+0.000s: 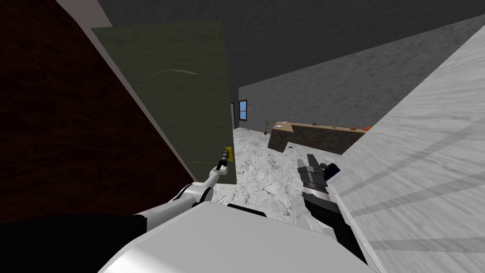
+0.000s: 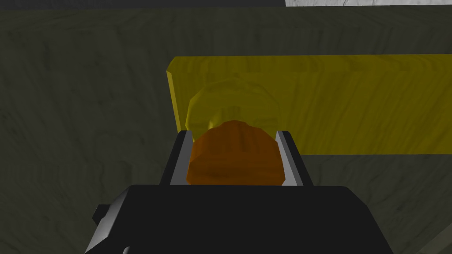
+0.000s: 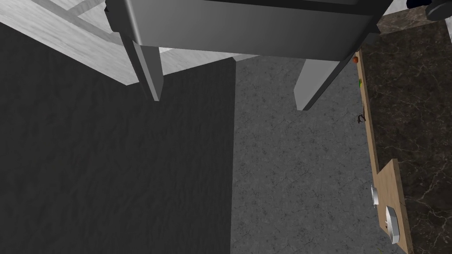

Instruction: Push the door open

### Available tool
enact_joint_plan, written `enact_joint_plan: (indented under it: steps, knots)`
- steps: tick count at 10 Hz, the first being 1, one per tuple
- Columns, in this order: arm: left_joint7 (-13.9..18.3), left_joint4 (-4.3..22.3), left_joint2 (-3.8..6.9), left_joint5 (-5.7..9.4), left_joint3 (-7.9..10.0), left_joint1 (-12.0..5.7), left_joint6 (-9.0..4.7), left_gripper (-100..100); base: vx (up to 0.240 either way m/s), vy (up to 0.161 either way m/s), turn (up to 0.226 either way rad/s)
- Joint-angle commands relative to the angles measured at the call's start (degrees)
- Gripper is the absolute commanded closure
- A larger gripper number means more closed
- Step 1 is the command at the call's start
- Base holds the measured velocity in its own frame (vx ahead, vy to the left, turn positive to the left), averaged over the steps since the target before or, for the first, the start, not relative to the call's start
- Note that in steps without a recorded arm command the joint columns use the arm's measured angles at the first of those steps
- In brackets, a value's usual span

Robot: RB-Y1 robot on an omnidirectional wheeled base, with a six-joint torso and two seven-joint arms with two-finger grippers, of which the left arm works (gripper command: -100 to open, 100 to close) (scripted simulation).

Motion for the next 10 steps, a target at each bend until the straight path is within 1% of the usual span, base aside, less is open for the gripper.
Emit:
enact_joint_plan:
  steps: [1,2,4,5,6,10]
  knots:
    - [-0.1,1.1,0.88,0.39,1.02,-0.92,-0.26,100,0.194,-0.112,0.065]
    - [-0.2,1.2,1.03,0.54,1.45,-0.90,-0.25,100,0.168,-0.135,0.064]
    - [-0.5,1.2,1.27,0.77,2.17,-0.87,-0.24,100,0.183,-0.076,0.044]
    - [-0.4,1.2,1.02,0.68,1.93,-0.47,-0.12,100,0.091,-0.030,0.028]
    - [-0.7,1.1,1.47,1.00,2.74,-0.46,-0.15,100,0.101,-0.038,0.032]
    - [-1.4,1.3,2.44,1.78,4.76,-0.19,-0.28,100,0.202,-0.067,0.055]
